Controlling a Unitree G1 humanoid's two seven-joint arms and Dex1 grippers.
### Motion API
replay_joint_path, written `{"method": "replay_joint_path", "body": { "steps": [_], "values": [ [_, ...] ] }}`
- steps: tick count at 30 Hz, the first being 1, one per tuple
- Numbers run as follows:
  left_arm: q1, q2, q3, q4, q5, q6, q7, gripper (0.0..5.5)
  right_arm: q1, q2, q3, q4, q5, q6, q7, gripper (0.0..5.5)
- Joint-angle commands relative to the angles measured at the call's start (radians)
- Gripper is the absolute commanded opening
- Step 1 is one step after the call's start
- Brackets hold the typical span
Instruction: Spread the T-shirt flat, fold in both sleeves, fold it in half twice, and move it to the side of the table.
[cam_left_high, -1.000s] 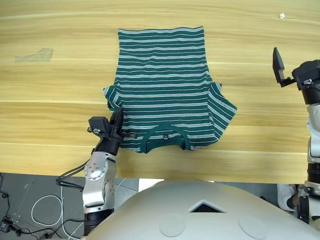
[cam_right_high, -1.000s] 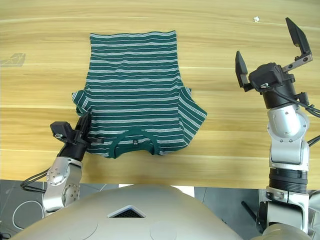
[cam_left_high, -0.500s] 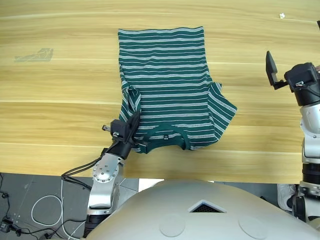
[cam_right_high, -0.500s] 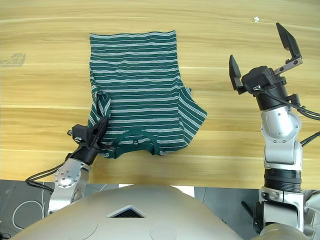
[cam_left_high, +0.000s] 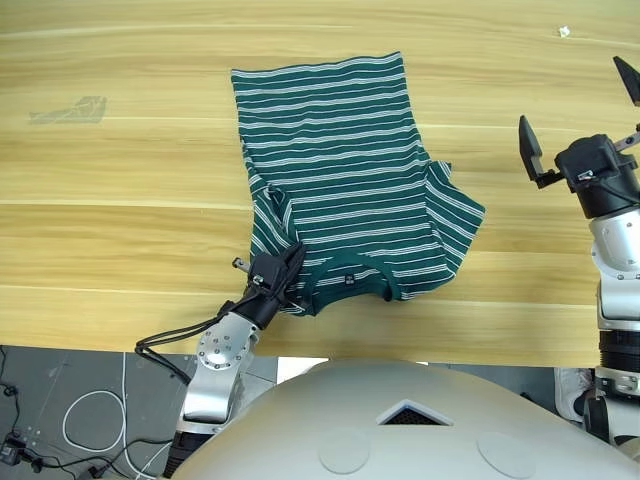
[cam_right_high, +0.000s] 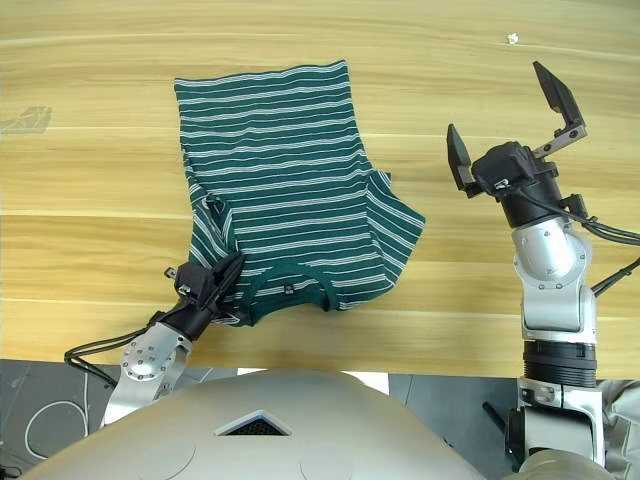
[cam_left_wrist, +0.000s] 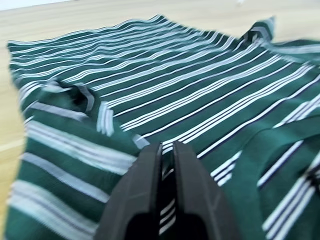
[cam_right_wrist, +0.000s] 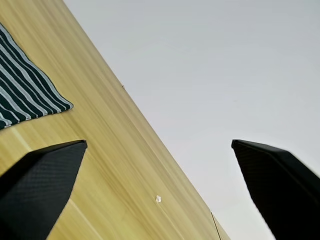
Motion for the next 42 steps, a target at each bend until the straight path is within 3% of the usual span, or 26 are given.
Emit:
{"method": "replay_joint_path", "body": {
  "steps": [1,4,11,17,20,25,33,42],
  "values": [
    [0.018,0.022,-0.02,-0.028,-0.013,-0.003,-0.03,1.07,0.017,0.004,0.003,-0.01,0.029,0.028,0.034,5.4],
    [0.028,0.038,-0.031,-0.044,-0.023,-0.006,-0.06,1.07,0.045,0.013,-0.003,-0.023,0.103,0.055,0.08,5.4],
    [0.042,0.045,-0.008,-0.105,-0.104,0.021,-0.084,1.07,0.13,0.071,-0.05,-0.078,0.507,0.244,0.27,5.4],
    [0.02,-0.014,0.178,-0.279,-0.505,0.109,-0.025,1.07,0.201,0.087,-0.12,-0.097,0.874,0.535,0.426,5.4],
    [-0.018,-0.035,0.295,-0.27,-0.609,0.131,0.048,1.07,0.236,0.079,-0.08,-0.087,0.822,0.569,0.435,5.4],
    [-0.048,-0.045,0.372,-0.27,-0.604,0.132,0.112,1.07,0.242,0.109,-0.034,-0.084,0.775,0.63,0.401,5.4],
    [-0.055,-0.068,0.359,-0.27,-0.535,0.121,0.139,1.07,0.234,0.167,0.016,-0.059,0.673,0.599,0.356,5.4],
    [-0.042,-0.097,0.335,-0.263,-0.513,0.116,0.131,1.1,0.217,0.214,-0.011,-0.026,0.661,0.614,0.313,3.76]
  ]
}}
